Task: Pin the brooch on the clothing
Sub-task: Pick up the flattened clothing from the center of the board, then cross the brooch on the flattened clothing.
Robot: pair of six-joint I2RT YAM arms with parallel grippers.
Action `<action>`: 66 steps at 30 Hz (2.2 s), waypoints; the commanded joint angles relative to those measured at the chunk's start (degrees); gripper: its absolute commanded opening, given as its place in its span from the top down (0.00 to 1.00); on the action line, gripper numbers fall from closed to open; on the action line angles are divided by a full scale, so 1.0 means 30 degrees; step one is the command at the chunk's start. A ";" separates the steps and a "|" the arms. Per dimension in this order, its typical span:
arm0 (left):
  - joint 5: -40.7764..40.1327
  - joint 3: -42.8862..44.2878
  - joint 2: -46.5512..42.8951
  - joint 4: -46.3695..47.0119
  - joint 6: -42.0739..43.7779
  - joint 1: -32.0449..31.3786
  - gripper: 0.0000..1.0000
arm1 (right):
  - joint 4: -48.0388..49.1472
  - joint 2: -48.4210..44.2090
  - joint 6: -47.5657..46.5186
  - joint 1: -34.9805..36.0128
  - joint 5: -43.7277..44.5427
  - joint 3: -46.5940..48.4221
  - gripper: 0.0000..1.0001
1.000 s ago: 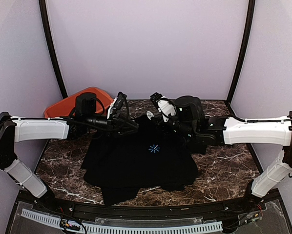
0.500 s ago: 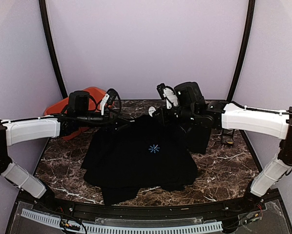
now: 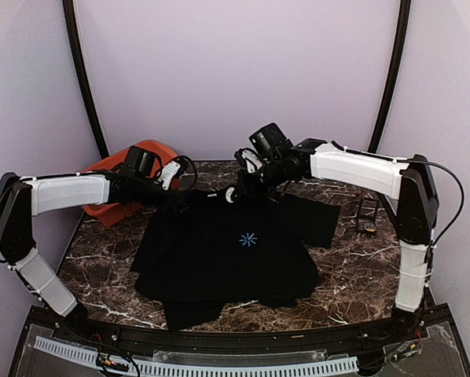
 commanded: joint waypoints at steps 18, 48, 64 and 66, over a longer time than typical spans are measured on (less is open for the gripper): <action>-0.1341 0.2384 0.4819 -0.4597 0.1239 -0.0080 0.63 | -0.1040 0.1576 0.1182 -0.1558 -0.2674 0.0472 1.00; 0.2878 0.0682 0.1871 -0.1772 0.3698 -0.0122 0.99 | -0.2107 0.5000 0.1482 -0.0674 -0.6238 0.3530 1.00; 0.2328 0.0101 0.1507 -0.1506 0.5146 -0.1695 0.99 | -0.2898 0.7463 0.2456 -0.0063 -0.7399 0.6156 1.00; 0.2096 -0.0080 0.1333 -0.1324 0.5245 -0.1846 0.99 | -0.2881 0.7566 0.2678 -0.0063 -0.7441 0.6109 1.00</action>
